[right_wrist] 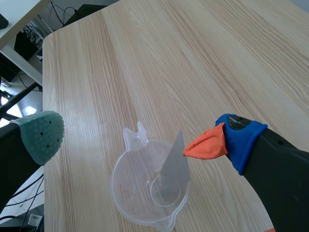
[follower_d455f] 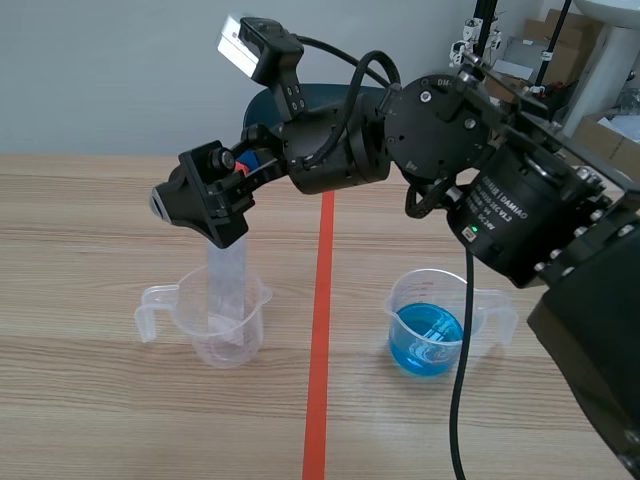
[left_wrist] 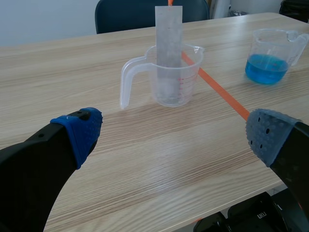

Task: Do the redox reaction experiment. return to the home posture

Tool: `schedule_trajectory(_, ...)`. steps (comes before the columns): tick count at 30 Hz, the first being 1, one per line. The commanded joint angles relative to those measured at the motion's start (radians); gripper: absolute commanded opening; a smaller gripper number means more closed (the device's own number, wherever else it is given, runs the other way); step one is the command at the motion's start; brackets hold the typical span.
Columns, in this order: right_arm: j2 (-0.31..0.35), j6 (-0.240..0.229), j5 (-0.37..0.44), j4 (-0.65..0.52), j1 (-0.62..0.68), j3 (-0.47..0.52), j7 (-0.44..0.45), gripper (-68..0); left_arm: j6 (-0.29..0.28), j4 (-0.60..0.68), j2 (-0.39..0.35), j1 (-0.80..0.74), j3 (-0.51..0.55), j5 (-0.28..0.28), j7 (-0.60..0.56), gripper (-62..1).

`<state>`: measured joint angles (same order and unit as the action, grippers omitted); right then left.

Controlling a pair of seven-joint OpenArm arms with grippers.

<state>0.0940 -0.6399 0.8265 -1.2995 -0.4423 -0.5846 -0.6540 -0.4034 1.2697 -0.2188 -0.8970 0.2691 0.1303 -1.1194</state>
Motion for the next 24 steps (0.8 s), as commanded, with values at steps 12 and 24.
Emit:
schedule_trajectory(12,-0.005,-0.004,0.010,-0.010,-0.026,0.002,0.251,-0.8,-0.002,0.019,-0.001,0.003,0.008,-0.014,-0.018,1.4)
schedule_trajectory(24,-0.005,-0.004,0.010,-0.010,-0.026,0.002,0.391,-0.8,-0.002,0.019,-0.001,0.003,0.008,-0.014,-0.018,1.4)
